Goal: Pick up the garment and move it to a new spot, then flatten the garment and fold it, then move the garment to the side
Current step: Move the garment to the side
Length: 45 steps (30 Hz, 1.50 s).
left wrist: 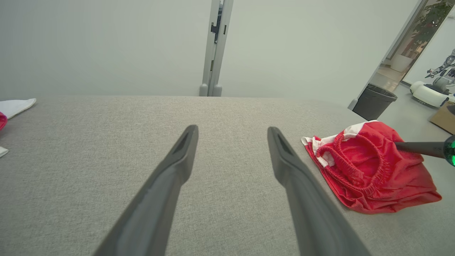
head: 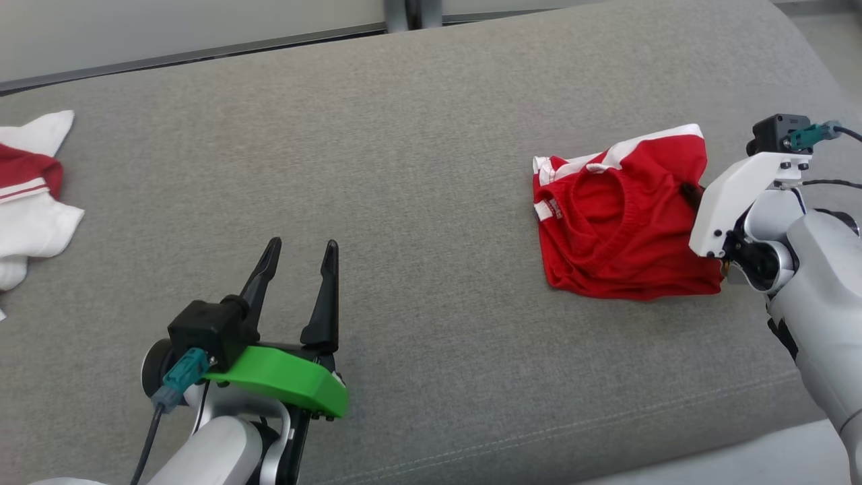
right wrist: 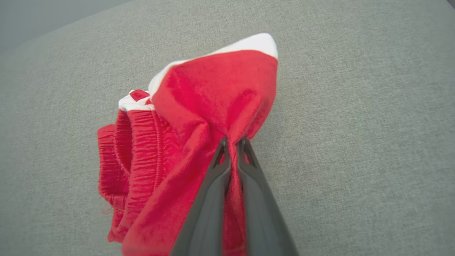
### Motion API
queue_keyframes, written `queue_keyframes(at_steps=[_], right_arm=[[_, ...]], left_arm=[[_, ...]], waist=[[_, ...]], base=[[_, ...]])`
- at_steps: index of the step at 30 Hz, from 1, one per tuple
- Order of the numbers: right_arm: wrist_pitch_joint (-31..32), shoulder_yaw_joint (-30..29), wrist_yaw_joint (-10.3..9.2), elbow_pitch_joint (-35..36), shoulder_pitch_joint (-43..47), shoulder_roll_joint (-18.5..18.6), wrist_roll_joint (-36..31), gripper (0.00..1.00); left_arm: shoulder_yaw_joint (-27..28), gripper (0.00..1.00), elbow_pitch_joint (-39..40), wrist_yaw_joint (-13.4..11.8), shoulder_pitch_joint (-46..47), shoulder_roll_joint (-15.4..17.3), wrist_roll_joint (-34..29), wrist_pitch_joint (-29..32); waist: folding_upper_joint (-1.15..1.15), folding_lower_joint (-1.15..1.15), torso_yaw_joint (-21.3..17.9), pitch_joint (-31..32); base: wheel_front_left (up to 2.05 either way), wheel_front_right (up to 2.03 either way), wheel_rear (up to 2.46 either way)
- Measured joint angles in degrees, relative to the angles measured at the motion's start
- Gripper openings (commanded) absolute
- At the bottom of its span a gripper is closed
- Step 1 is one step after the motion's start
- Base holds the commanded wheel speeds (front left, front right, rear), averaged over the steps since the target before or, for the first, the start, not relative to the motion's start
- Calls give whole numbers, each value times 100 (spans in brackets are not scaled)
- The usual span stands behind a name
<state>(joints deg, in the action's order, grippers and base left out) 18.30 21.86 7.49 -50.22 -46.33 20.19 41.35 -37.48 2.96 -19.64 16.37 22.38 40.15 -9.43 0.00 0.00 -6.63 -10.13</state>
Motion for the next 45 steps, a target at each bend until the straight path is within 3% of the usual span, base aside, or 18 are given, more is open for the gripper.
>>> queue_keyframes(at_steps=[5, 14, 27, 41, 42, 43, 44, 45], right_arm=[[-103, 158, 1, -33, -239, 54, -4, 0], [-318, 349, 1, -167, -749, 414, -120, 0], [-713, 347, 2, -688, -1584, 1240, -264, 0], [-1547, 363, 4, -1727, -2198, 1461, -976, 0], [-1656, 344, 4, -1828, -2229, 1463, -1018, 14], [-1775, 333, 4, -1917, -2263, 1457, -1078, 47], [-1844, 339, 4, -1989, -2287, 1440, -1152, 73], [-1886, 339, 4, -2049, -2301, 1413, -1202, 73]], left_arm=[[-31, 100, 10, 0, 178, 1, -78, 66], [-41, 100, 236, -42, 431, 124, -194, 237], [-110, 100, 1073, -313, 748, 578, -613, 766], [-300, 100, 1637, -432, 1121, 688, -946, 1190], [-301, 100, 1656, -444, 1123, 699, -948, 1198], [-299, 100, 1680, -457, 1125, 713, -956, 1214], [-296, 100, 1688, -458, 1127, 727, -961, 1225], [-294, 100, 1699, -463, 1127, 733, -965, 1235]], waist=[[0, 0, -316, -208], [0, 0, -513, -651], [0, 1, -603, -1446], [0, 0, -442, -1957], [0, 0, -422, -1981], [0, 0, -406, -2009], [0, 0, -391, -2034], [0, 0, -378, -2055]], base=[[0, 0, 0], [0, 0, 0], [0, 0, 0], [0, 0, 0], [0, 0, 0], [0, 0, 0], [0, 0, 0], [0, 0, 0]])
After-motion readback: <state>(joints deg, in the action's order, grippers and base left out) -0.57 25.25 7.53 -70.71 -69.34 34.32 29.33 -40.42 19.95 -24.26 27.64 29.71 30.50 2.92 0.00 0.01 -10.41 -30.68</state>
